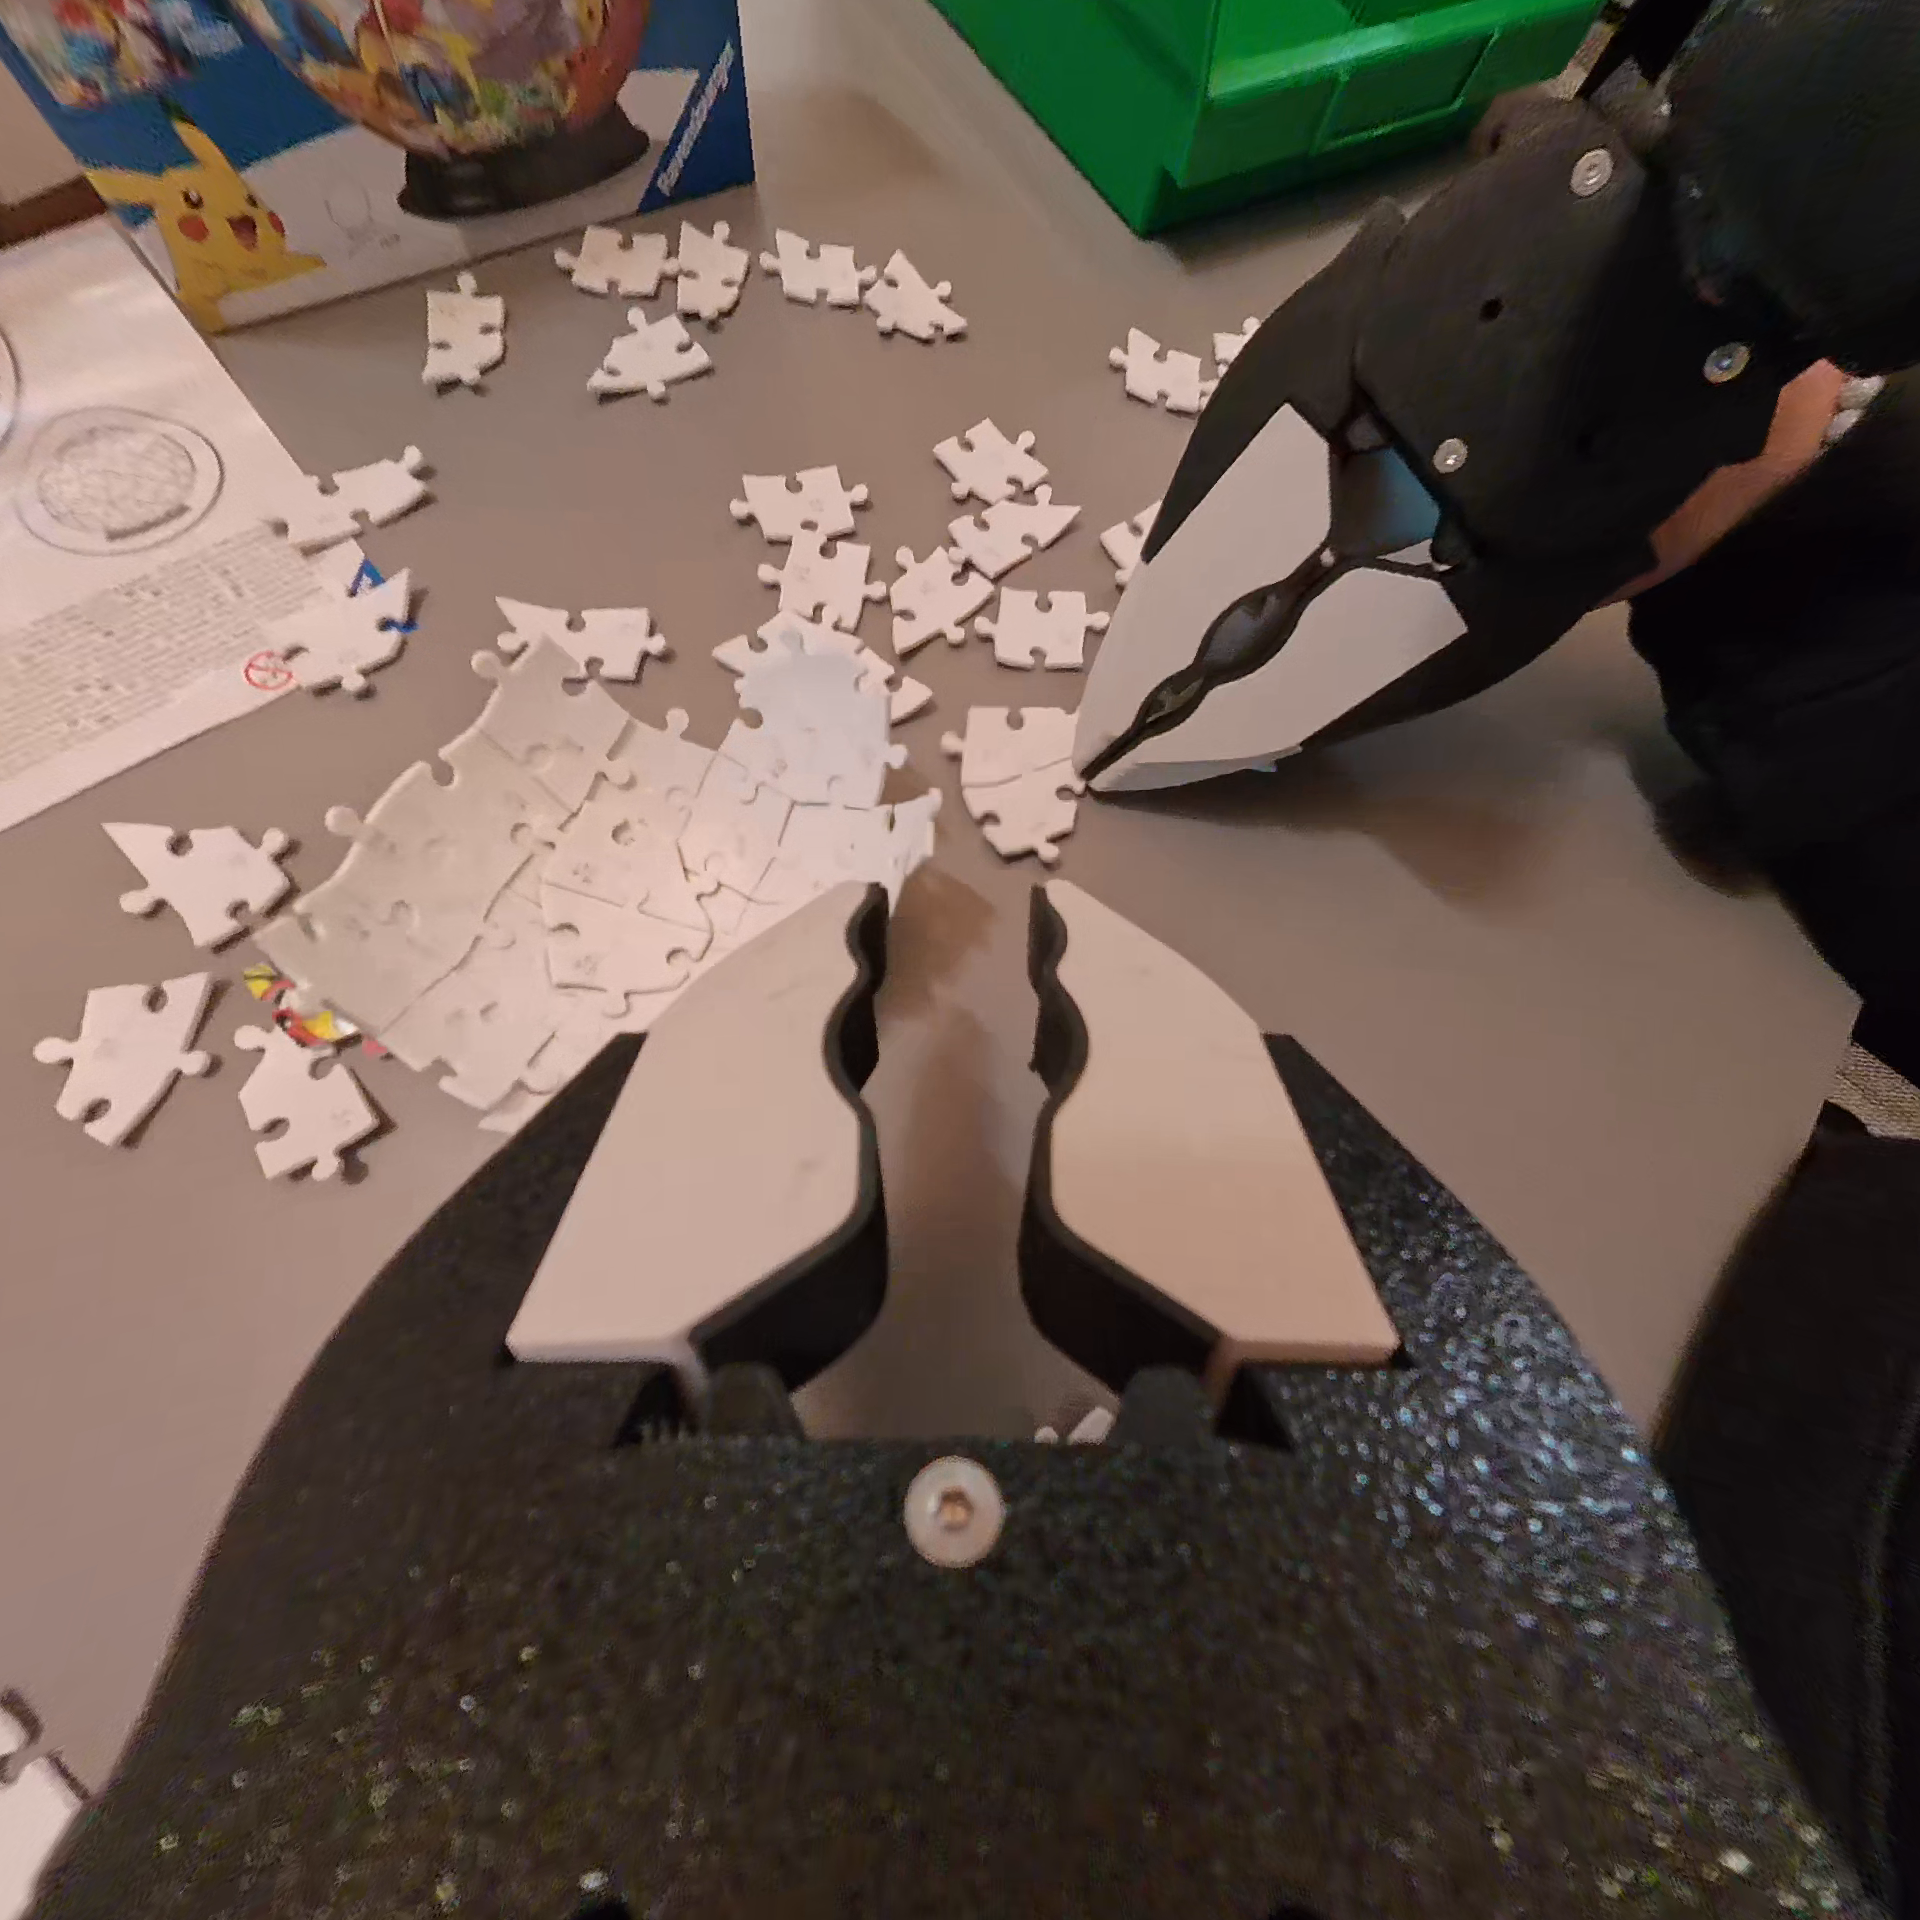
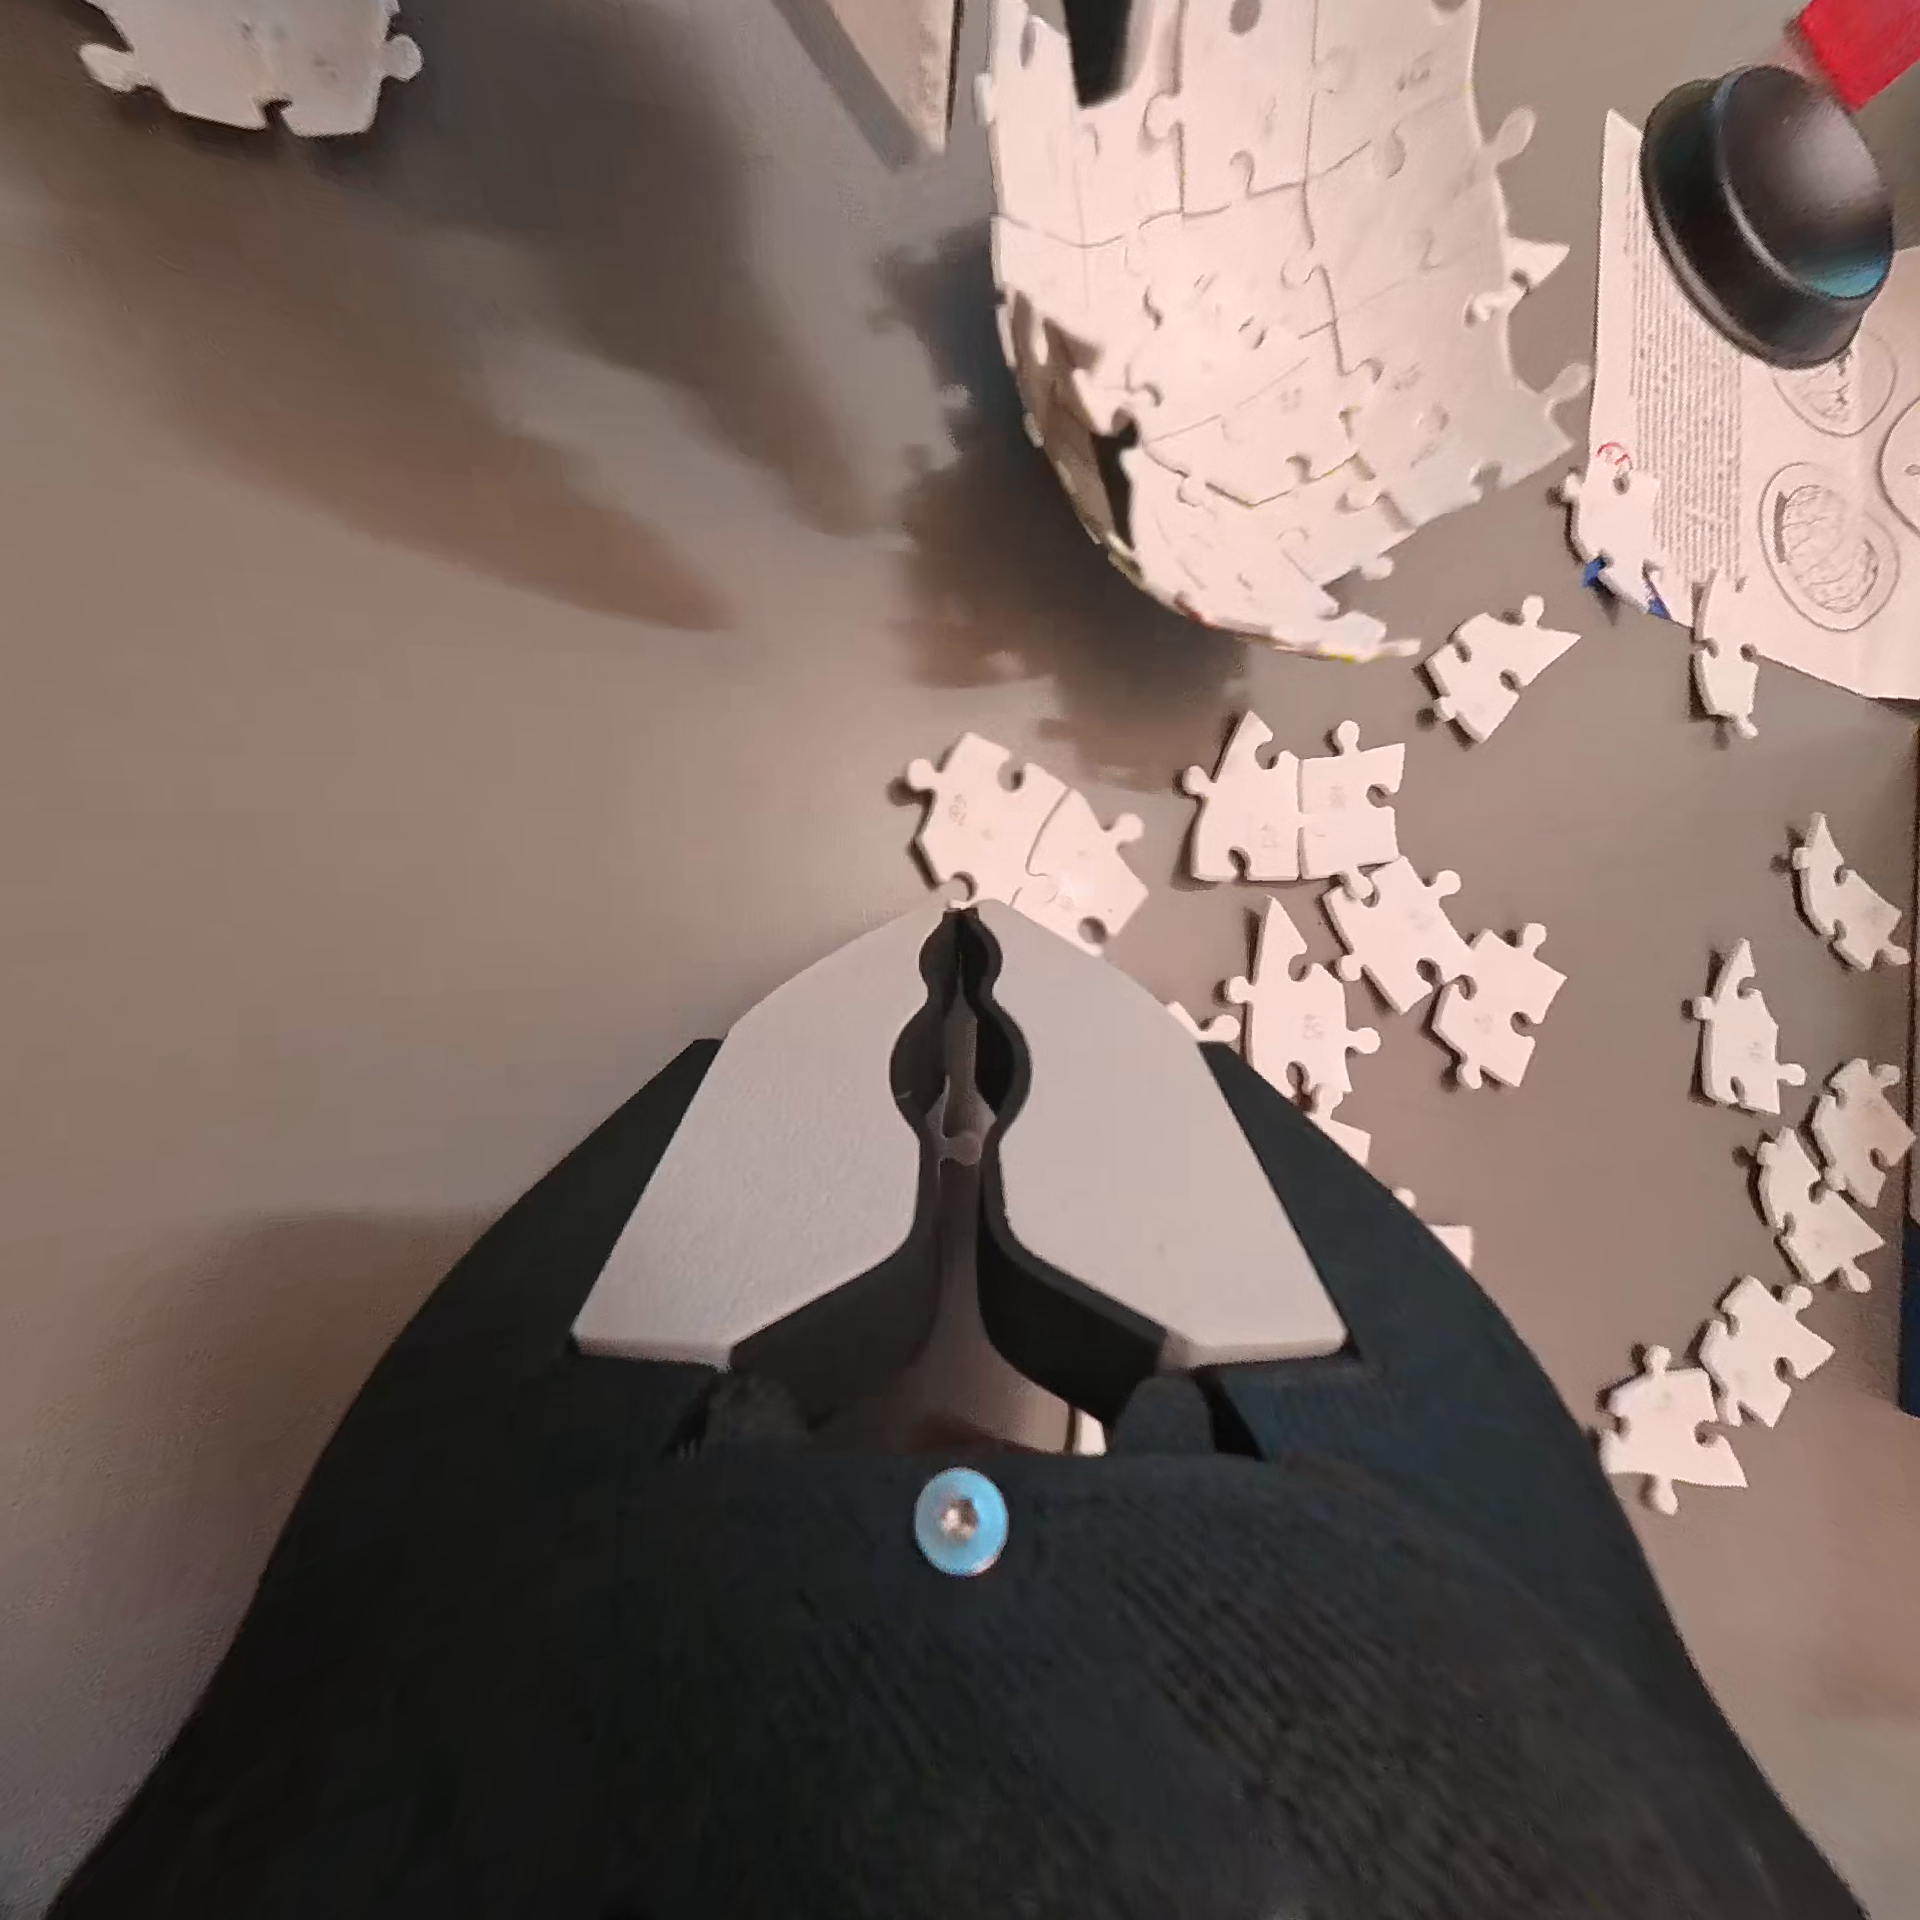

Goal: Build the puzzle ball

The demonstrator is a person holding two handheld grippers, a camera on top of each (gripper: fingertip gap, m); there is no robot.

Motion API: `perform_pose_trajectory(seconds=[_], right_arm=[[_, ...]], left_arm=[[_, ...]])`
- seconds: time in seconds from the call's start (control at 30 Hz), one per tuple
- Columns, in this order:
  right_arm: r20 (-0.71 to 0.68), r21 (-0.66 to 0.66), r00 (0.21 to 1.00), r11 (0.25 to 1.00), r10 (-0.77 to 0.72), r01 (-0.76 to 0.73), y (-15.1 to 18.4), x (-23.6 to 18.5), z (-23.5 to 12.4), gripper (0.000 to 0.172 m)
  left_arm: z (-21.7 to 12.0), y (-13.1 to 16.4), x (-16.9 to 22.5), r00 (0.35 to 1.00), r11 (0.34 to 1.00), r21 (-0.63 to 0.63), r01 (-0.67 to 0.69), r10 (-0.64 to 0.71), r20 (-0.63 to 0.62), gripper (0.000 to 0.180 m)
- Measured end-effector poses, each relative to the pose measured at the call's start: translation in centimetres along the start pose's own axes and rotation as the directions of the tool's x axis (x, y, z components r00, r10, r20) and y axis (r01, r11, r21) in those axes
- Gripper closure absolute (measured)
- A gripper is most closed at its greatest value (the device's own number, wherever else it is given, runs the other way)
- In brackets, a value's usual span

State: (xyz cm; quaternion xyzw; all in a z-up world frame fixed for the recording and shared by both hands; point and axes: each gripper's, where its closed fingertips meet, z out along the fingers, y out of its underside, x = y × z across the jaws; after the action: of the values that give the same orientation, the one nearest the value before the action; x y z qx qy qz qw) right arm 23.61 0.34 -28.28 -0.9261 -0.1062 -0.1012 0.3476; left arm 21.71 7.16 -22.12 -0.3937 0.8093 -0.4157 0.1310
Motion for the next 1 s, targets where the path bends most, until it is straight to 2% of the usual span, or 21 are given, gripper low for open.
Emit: perform_pose_trajectory(seconds=[0.03,0.17,0.23,0.37,0.43,0.53,0.63,0.7,0.93,1.0], right_arm=[[-0.007,0.018,1.0,1.0,-0.007,0.007,-0.2,0.1,-0.3,0.172],[-0.031,0.084,1.0,0.996,-0.001,0.003,-0.9,0.6,-2.0,0.172],[-0.044,0.087,0.998,0.995,0.048,-0.044,-0.5,0.9,-2.2,0.172],[-0.054,0.096,0.989,0.987,0.136,-0.131,-0.7,1.3,-0.7,0.128],[-0.049,0.082,0.985,0.984,0.165,-0.16,-0.9,1.4,0.4,0.122],[-0.006,0.037,0.973,0.973,0.23,-0.23,-0.7,1.0,1.0,0.126],[0.052,0.028,0.962,0.963,0.268,-0.27,-0.8,0.3,1.1,0.146],[0.066,0.041,0.972,0.973,0.223,-0.226,-1.1,-0.2,1.0,0.156],[0.033,0.049,0.996,0.995,0.084,-0.086,-1.6,-0.3,-0.1,0.167],[-0.002,0.102,0.999,0.994,-0.032,0.032,-2.5,-0.4,-1.4,0.169]], left_arm=[[-0.1,-0.2,0.0,1.0,1.0,0.006,-0.011,0.011,0.001,0.156],[-0.4,-0.5,-0.2,0.999,0.999,0.002,-0.042,0.042,0.03,0.156],[-0.3,-0.2,-0.2,0.999,0.999,-0.008,-0.038,0.038,0.028,0.156],[0.0,0.5,-0.2,0.999,0.999,-0.029,-0.026,0.027,0.028,0.156],[0.1,0.6,0.0,0.999,0.999,-0.03,-0.023,0.024,0.023,0.156],[0.1,0.8,0.2,0.999,0.999,-0.036,-0.03,0.031,0.019,0.156],[0.2,1.2,0.2,0.999,0.998,-0.05,-0.03,0.031,0.015,0.156],[0.3,1.4,0.3,1.0,0.998,-0.058,-0.021,0.021,0.007,0.156],[0.9,1.5,1.1,1.0,0.997,-0.069,-0.022,0.021,-0.017,0.156],[1.0,1.2,1.3,1.0,0.998,-0.057,-0.007,0.006,-0.023,0.156]])
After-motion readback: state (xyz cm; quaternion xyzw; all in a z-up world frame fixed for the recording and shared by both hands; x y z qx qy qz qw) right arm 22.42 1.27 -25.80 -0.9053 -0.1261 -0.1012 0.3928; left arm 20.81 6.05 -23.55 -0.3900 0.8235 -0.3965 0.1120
